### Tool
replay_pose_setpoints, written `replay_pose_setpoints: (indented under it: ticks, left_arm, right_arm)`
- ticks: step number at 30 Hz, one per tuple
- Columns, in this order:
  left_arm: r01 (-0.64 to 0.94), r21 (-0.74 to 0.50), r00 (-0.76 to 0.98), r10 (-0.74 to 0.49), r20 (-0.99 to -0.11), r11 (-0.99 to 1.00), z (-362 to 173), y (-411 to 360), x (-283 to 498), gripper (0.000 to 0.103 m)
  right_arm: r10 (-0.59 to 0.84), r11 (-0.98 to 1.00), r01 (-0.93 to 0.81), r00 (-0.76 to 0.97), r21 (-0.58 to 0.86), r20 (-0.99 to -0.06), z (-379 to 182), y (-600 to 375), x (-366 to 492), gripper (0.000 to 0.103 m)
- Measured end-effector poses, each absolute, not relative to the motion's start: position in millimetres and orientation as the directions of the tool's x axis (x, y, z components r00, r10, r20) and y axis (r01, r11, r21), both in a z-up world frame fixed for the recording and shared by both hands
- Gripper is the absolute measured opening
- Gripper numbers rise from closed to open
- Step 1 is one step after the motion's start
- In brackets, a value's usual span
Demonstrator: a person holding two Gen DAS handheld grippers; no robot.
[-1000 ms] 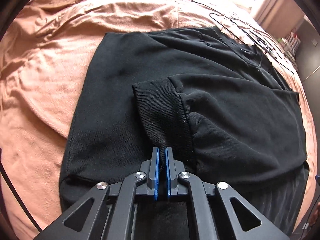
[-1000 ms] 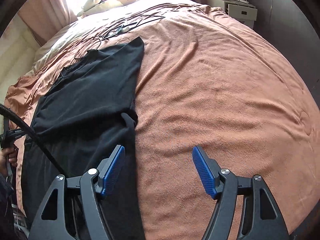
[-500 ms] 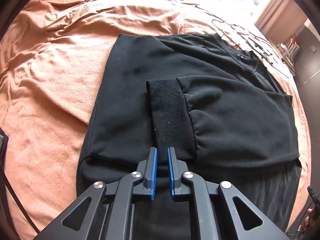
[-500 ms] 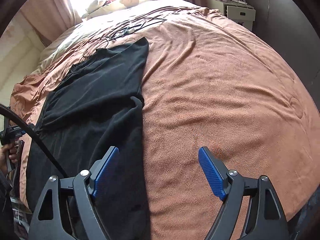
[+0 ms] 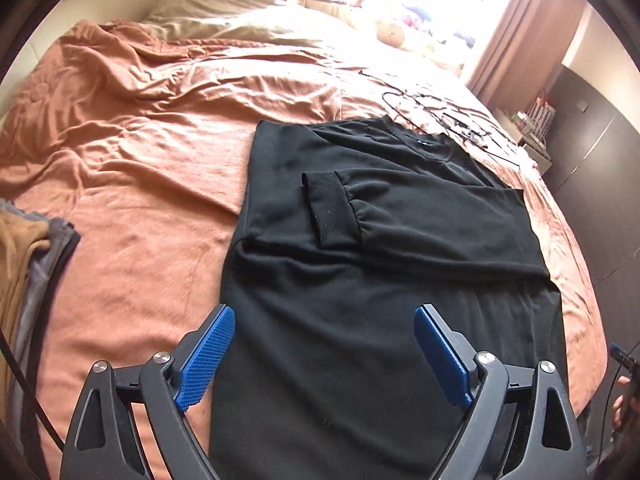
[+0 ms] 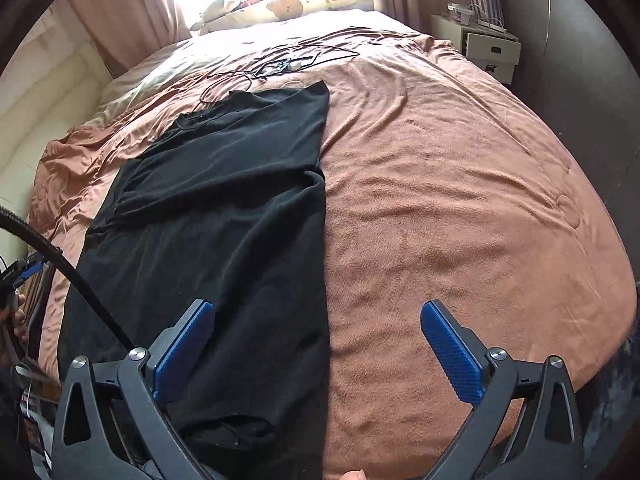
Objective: Fold small clothes
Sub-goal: 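Move both open tools down to the ribbed hem of the sweatshirt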
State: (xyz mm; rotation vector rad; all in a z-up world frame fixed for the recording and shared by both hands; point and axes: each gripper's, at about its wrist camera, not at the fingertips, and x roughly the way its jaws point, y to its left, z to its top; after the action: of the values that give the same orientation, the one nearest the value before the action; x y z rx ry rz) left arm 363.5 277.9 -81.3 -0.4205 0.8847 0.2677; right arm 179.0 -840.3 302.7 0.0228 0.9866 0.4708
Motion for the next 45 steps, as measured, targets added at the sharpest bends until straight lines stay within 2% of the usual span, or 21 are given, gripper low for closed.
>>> replay_pose_setpoints:
  ticks: [5, 9, 12, 17, 24, 31, 35, 37, 40, 45]
  left_arm:
    - [-0.4, -0.261, 0.65, 0.071, -0.756, 0.878, -78.5, 263.7, 310.1, 0.095]
    - [-0.396, -0.299, 0.684, 0.062, -0.727, 0.868, -80.8, 255.8, 270.3, 0.095]
    - [-0.396, -0.266, 0.693, 0.096, -0.714, 0.879, -79.6, 247.2, 245.5, 0.095]
    - [-0.411, -0.298, 0.722, 0.108, -0.684, 0.861, -82.1, 242.1, 208.8, 0.095]
    - [-0.397, -0.316, 0.75, 0.106, -0.653, 0.862, -89.0, 228.5, 173.0, 0.095]
    - [-0.369, -0.311, 0.743, 0.077, -0.664, 0.876, -99.5, 218.0, 150.0, 0.095]
    - [-0.366, -0.304, 0.718, 0.058, -0.694, 0.88, -111.2, 220.8, 142.5, 0.096]
    - [-0.372, -0.302, 0.713, 0.062, -0.699, 0.878, -115.9, 225.2, 137.5, 0.103]
    - [-0.392, -0.302, 0.707, 0.075, -0.703, 0.869, -122.5, 235.0, 131.6, 0.103]
    - [-0.407, -0.356, 0.696, 0.033, -0.718, 0.841, -136.5, 251.9, 128.2, 0.102]
  right_arm:
    - [0.39, 0.896, -0.404, 0.516, 0.185, -0.762, 309.4, -840.5, 148.9, 0.103]
    - [0.428, 0.884, -0.41, 0.522, 0.223, -0.737, 310.6, -846.0, 124.8, 0.103]
    - [0.414, 0.894, -0.4, 0.566, 0.201, -0.713, 310.1, -851.1, 105.0, 0.103]
    - [0.412, 0.889, -0.416, 0.539, 0.193, -0.735, 302.1, -850.8, 82.9, 0.103]
    - [0.368, 0.885, -0.46, 0.596, 0.072, -0.714, 305.1, -844.6, 46.1, 0.103]
    - [0.36, 0.882, -0.463, 0.532, 0.093, -0.766, 281.9, -847.6, 38.8, 0.103]
    - [0.301, 0.899, -0.437, 0.552, 0.038, -0.778, 270.4, -844.5, 37.3, 0.103]
    - [0.305, 0.902, -0.429, 0.538, 0.057, -0.785, 263.0, -843.5, 36.8, 0.103]
    - [0.282, 0.914, -0.4, 0.511, 0.066, -0.812, 249.0, -844.1, 45.6, 0.103]
    - [0.363, 0.908, -0.377, 0.49, 0.183, -0.792, 241.7, -855.3, 57.6, 0.103]
